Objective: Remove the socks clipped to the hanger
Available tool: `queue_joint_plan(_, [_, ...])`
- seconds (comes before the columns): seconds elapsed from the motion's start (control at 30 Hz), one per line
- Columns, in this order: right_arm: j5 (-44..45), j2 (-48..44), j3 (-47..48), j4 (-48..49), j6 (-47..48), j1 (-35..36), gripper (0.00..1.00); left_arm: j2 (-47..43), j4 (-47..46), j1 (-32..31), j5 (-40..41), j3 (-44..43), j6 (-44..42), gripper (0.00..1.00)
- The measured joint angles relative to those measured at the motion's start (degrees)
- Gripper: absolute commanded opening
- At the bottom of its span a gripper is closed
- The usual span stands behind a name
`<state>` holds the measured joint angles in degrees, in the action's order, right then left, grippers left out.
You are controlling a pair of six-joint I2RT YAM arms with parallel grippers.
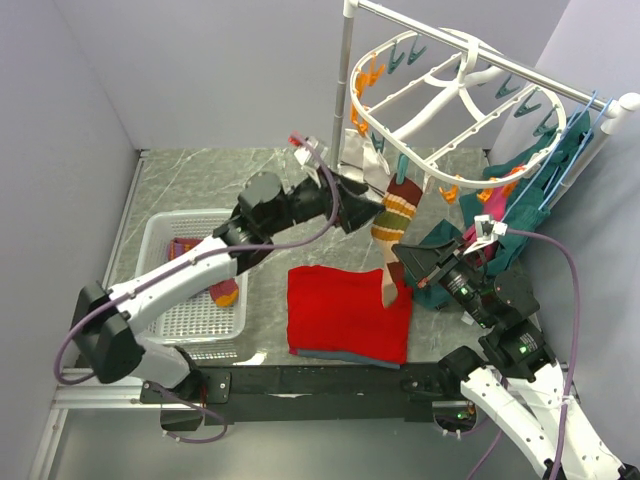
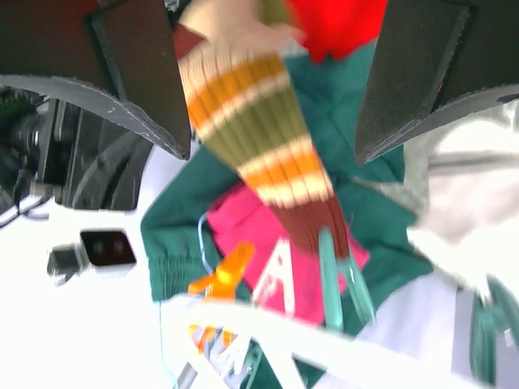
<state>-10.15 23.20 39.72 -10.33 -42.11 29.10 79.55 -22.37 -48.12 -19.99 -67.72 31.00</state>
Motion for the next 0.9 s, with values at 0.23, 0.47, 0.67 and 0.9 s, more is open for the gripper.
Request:
queue_joint_plan(0.23, [-0.44,-0.70,0.00,-0.44,0.00,0.00,0.00,7.76,-0.76,1.99,-4.02,-8.00,3.50,0.83])
queue_joint_plan(0.47, [-0.42,-2.27,0.00,-1.31,-0.02,0.00,0.00,14.80,-3.28,3.06,-4.20,-12.35,7.43,0.81])
queue_joint_plan(0.67, [-0.42,-2.97,0.00,-1.53,-0.02,0.00,0.00,19.91,-5.42,3.26,-4.66,-17.59,10.21,0.79])
queue_joint_plan(0.9, [-0.42,-3.50,0.00,-1.90,-0.04,0.00,0.00,22.93,-7.58,3.26,-4.66,-21.38,12.02,0.72])
